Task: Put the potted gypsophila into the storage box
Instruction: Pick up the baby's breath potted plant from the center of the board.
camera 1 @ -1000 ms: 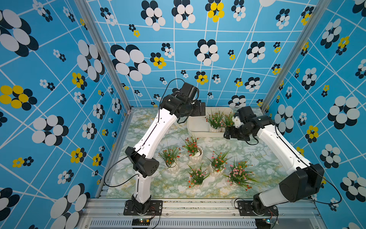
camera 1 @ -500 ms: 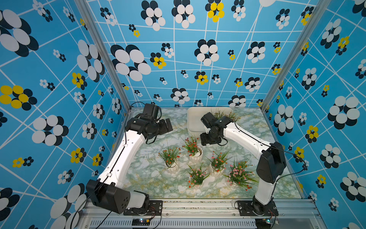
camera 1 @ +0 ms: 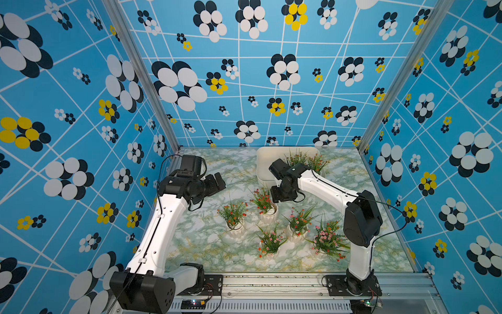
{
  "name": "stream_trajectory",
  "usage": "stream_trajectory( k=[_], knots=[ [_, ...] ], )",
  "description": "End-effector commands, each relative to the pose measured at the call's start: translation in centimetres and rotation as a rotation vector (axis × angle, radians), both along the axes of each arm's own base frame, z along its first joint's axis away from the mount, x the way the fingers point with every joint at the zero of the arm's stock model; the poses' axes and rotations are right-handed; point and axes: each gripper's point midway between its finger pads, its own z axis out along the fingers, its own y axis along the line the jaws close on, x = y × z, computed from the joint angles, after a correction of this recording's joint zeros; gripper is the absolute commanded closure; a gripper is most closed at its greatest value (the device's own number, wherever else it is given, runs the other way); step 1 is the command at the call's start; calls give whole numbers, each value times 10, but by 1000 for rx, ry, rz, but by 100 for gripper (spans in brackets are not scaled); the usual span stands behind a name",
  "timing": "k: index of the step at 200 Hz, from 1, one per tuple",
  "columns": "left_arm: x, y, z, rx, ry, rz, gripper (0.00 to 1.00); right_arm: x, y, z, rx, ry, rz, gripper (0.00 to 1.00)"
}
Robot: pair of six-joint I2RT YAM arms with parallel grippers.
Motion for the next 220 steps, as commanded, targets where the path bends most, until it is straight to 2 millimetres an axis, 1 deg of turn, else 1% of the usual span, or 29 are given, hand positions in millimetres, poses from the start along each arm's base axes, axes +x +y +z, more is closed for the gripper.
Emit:
stream_trajectory(
  k=[1, 24, 44, 55, 69, 83, 103, 114, 132, 144, 159, 172, 199, 220],
  knots=[
    [5, -3, -3, -18, 4, -12, 0, -8, 4, -14, 0, 38, -6, 45],
    [11, -5, -6, -23, 13, -19, 1, -13, 8, -19, 8, 46, 0, 50],
    [16, -8, -7, -42, 16, -24, 1, -15, 10, -21, 8, 51, 4, 57],
    [18, -11, -7, -54, 15, -29, 0, -15, 10, -23, 6, 54, 3, 63],
    [19, -11, -7, -58, 14, -30, 0, -15, 10, -25, 0, 56, -5, 65],
    [19, -11, -8, -58, 15, -29, 1, -14, 11, -25, 3, 57, -7, 72],
    [18, -11, -11, -57, 21, -29, 1, -14, 13, -25, 16, 58, -7, 74],
    [17, -12, -13, -62, 25, -30, 0, -15, 14, -28, 15, 64, -5, 77],
    [15, -13, -13, -67, 25, -29, 1, -15, 14, -32, 11, 73, -4, 77],
    [14, -12, -15, -64, 28, -27, 0, -16, 14, -33, 9, 79, -5, 83],
    [13, -12, -17, -63, 31, -25, 1, -16, 15, -31, 17, 76, -4, 90],
    [13, -12, -17, -66, 32, -25, 1, -16, 15, -29, 21, 72, -2, 91],
    [13, -13, -16, -74, 30, -25, 0, -16, 13, -24, 16, 63, 0, 97],
    [13, -13, -16, -73, 31, -28, 1, -12, 13, -11, 15, 40, 12, 100]
  ],
)
